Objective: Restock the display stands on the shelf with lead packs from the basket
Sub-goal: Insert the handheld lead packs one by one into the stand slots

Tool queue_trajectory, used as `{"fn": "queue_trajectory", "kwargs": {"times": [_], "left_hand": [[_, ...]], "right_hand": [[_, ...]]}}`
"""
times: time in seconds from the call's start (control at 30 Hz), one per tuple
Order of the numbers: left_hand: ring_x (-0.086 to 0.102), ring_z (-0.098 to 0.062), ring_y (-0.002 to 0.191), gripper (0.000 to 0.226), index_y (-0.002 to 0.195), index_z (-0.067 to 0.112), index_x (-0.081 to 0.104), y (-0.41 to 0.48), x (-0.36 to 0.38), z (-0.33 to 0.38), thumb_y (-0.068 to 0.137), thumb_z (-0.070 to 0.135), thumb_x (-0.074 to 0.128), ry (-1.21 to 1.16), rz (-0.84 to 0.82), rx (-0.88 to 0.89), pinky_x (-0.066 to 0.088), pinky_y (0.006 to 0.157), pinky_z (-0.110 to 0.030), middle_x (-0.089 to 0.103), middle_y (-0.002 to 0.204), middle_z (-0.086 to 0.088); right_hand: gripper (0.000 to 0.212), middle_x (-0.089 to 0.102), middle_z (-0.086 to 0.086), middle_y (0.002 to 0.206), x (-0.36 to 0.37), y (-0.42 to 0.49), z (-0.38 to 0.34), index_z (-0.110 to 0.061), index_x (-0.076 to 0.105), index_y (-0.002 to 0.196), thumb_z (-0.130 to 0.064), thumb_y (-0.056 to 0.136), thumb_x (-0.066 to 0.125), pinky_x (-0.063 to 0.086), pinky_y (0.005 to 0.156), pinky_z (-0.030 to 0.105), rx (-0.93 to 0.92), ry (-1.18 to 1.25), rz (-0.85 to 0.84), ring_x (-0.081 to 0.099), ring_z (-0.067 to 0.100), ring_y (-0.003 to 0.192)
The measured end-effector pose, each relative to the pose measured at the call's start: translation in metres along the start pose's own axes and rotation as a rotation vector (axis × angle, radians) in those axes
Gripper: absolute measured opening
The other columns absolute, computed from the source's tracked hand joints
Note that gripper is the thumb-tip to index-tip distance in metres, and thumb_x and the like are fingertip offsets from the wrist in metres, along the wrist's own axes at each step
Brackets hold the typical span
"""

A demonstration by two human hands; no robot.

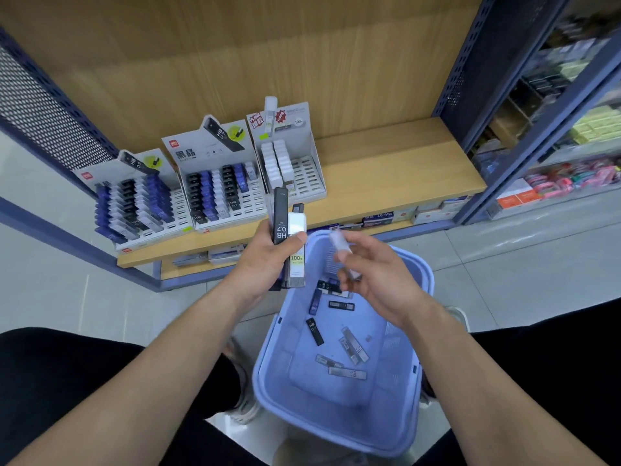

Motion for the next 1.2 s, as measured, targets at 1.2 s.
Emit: {"fn": "queue_trajectory", "kwargs": {"times": [1.2], "left_hand": [[0.063,-0.015,0.107,0.030,0.112,0.034,0.055,0.001,-0.168,-0.006,0.089,0.043,0.072,0.061,0.283,-0.024,0.050,0.094,-0.032,0.068,0.113,0.005]], "right_hand": [[0.017,0.069,0.007,0.095,0.095,0.154,-0.021,-0.010,0.070,0.109,-0.005,0.093,0.067,0.060,0.075,0.030,-0.179,-0.555,-0.029,0.074,0.022,0.075]]}}
Point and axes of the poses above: each hand's wrist, its own y-axis towards the middle knuckle, its own x-axis out of the palm, z = x × y, the point moved 2 cm from there along y, towards the middle knuckle
